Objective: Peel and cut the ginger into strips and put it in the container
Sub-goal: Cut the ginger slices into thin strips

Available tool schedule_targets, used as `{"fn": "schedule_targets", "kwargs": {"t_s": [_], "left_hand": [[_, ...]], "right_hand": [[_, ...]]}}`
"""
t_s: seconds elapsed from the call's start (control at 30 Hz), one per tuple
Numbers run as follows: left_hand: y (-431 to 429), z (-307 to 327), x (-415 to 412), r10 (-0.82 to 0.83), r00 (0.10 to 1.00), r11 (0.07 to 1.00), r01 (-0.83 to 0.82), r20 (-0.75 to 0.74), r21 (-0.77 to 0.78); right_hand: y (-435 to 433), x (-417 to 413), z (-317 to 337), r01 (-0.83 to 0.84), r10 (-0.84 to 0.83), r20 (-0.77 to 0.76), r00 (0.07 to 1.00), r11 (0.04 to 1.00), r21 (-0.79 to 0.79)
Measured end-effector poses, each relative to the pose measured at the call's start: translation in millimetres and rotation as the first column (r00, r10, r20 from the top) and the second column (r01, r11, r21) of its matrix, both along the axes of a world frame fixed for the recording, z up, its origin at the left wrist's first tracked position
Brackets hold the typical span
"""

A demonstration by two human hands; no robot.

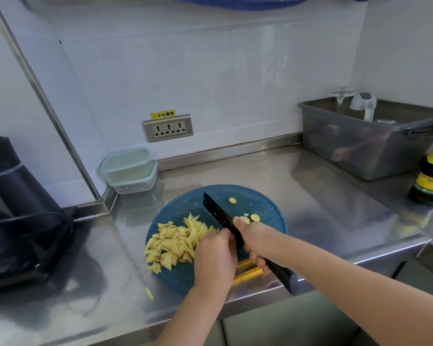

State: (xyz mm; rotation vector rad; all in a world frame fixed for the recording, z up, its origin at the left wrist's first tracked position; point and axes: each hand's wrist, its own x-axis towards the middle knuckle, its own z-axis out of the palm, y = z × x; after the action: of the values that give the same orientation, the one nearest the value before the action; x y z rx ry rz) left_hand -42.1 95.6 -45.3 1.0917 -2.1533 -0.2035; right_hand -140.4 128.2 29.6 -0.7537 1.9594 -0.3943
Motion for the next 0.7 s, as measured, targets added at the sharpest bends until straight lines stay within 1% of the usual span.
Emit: {"fn": "schedule_targets", "kwargs": {"t_s": [0.07,0.17,0.23,0.33,0.43,0.5,0.57,0.63,0.67,0.7], "left_hand": [[0.9,1.6,-0.3,0.014,1.0,1.0,-0.014,0.019,-0.007],[5.3,7.4,-2.2,0.033,0.999,0.999,-0.033,0.042,-0.004],[6.1,12.6,-1.8,0.022,0.997,0.999,-0.025,0.069,0.033],[6.4,26.9,2.5,-0.049,0.985,0.997,0.037,0.165,0.074],[12.0,44.8,19.7,-0.151,0.977,0.984,0.133,0.15,0.121],[14.0,57.2,43.0,-0.14,0.981,0.986,0.126,0.131,0.111],[9.3,65.9,70.3,-0.074,0.986,0.988,0.052,0.147,0.148],[1.4,69.9,97.5,0.057,0.979,0.966,-0.104,0.196,0.236],[-3.4,70.2,109.2,0.128,0.96,0.93,-0.203,0.249,0.306],[-7.8,70.7,119.4,0.194,0.923,0.877,-0.314,0.331,0.362]], "right_hand": [[7.5,-1.7,-1.9,0.013,-0.014,-0.007,1.0,0.998,-0.058],[23.5,-7.1,3.1,0.067,-0.067,0.024,0.997,0.998,0.014],[26.5,-11.1,4.3,0.076,-0.076,0.052,0.996,0.997,0.002],[31.2,-18.2,0.8,0.151,-0.133,0.222,0.966,0.986,-0.066],[35.6,-21.2,-2.3,0.231,-0.186,0.36,0.914,0.969,-0.085],[35.8,-23.2,-4.7,0.242,-0.18,0.428,0.886,0.966,-0.094],[36.0,-25.9,-6.2,0.249,-0.174,0.454,0.874,0.962,-0.11],[36.1,-26.6,-4.8,0.235,-0.152,0.449,0.88,0.963,-0.134],[35.9,-25.9,-3.4,0.226,-0.14,0.438,0.888,0.963,-0.151],[35.5,-24.5,-1.1,0.217,-0.125,0.428,0.895,0.96,-0.174]]}}
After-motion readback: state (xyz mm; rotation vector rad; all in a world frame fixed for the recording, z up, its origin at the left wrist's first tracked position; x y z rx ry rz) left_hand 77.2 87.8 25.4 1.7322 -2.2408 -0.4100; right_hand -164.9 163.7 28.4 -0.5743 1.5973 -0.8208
